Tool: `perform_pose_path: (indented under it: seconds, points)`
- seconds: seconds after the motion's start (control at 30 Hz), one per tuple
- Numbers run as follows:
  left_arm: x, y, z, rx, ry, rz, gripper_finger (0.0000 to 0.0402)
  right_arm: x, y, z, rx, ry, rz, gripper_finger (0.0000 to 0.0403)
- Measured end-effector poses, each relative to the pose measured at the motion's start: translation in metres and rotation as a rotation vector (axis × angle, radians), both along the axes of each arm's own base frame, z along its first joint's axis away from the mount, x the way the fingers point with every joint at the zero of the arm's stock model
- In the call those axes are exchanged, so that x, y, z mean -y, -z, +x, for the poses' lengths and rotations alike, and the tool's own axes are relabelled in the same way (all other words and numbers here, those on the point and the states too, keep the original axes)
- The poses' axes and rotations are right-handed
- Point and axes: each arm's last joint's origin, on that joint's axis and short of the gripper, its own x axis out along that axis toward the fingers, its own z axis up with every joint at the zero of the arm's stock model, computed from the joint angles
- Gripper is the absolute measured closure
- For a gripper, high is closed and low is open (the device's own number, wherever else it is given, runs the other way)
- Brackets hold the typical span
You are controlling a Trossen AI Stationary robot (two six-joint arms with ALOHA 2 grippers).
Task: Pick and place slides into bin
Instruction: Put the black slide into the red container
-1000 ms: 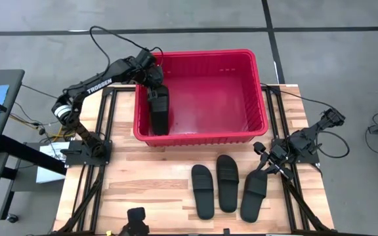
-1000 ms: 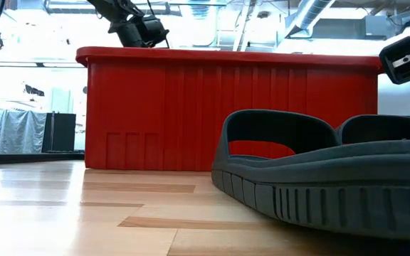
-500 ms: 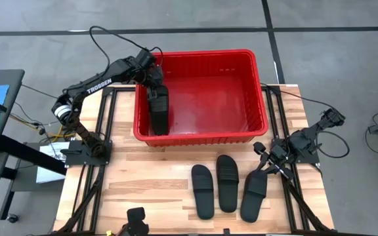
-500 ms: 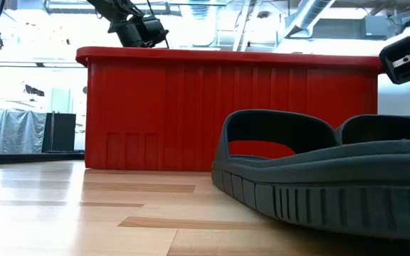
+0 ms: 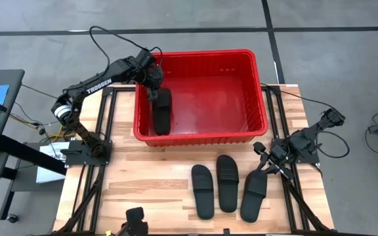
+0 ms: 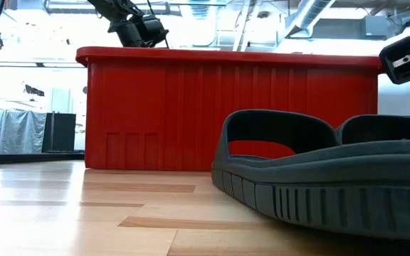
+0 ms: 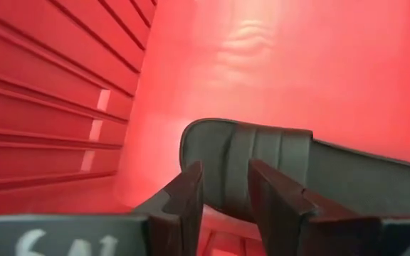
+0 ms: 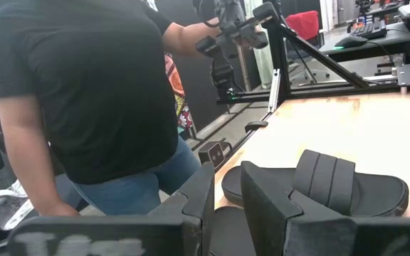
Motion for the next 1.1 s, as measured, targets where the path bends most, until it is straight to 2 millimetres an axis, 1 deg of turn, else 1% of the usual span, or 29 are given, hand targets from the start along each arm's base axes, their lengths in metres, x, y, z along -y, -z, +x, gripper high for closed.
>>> perform_pose_path:
  seconds: [0.13, 0.23, 0.4, 0.5, 0.57, 0.63, 0.73, 0.8, 0.87, 1.0, 1.1]
  points:
    - [-0.001, -0.001, 0.000, -0.007, -0.029, 0.020, 0.0298, 0.000, 0.000, 0.000, 0.000, 0.000, 0.000, 0.0340]
    - [-0.001, -0.008, -0.001, -0.004, -0.056, 0.051, 0.0298, 0.000, 0.000, 0.000, 0.000, 0.000, 0.000, 0.0340]
    - [0.004, -0.037, -0.006, 0.098, -0.116, 0.087, 0.0297, 0.000, 0.000, 0.000, 0.000, 0.000, 0.000, 0.0340]
    - [0.013, -0.059, -0.011, 0.197, -0.143, 0.080, 0.0297, 0.000, 0.000, 0.000, 0.000, 0.000, 0.000, 0.0340]
    - [0.021, -0.072, -0.017, 0.292, -0.144, 0.036, 0.0297, 0.000, 0.000, 0.000, 0.000, 0.000, 0.000, 0.0340]
    - [0.031, -0.087, -0.021, 0.433, -0.134, -0.044, 0.0297, 0.000, 0.000, 0.000, 0.000, 0.000, 0.000, 0.0340]
    - [0.047, -0.112, -0.031, 0.638, -0.064, -0.163, 0.0297, 0.000, 0.000, 0.000, 0.000, 0.000, 0.000, 0.0340]
    - [0.062, -0.129, -0.037, 0.739, 0.007, -0.187, 0.0297, 0.000, 0.000, 0.000, 0.000, 0.000, 0.000, 0.0340]
    - [0.078, -0.141, -0.043, 0.824, 0.070, -0.174, 0.0297, 0.000, 0.000, 0.000, 0.000, 0.000, 0.000, 0.0340]
    - [0.113, -0.155, -0.057, 1.006, 0.168, -0.161, 0.0297, 0.000, 0.000, 0.000, 0.000, 0.000, 0.000, 0.0340]
    - [0.136, -0.156, -0.072, 1.164, 0.214, -0.191, 0.0297, 0.000, 0.000, 0.000, 0.000, 0.000, 0.000, 0.0340]
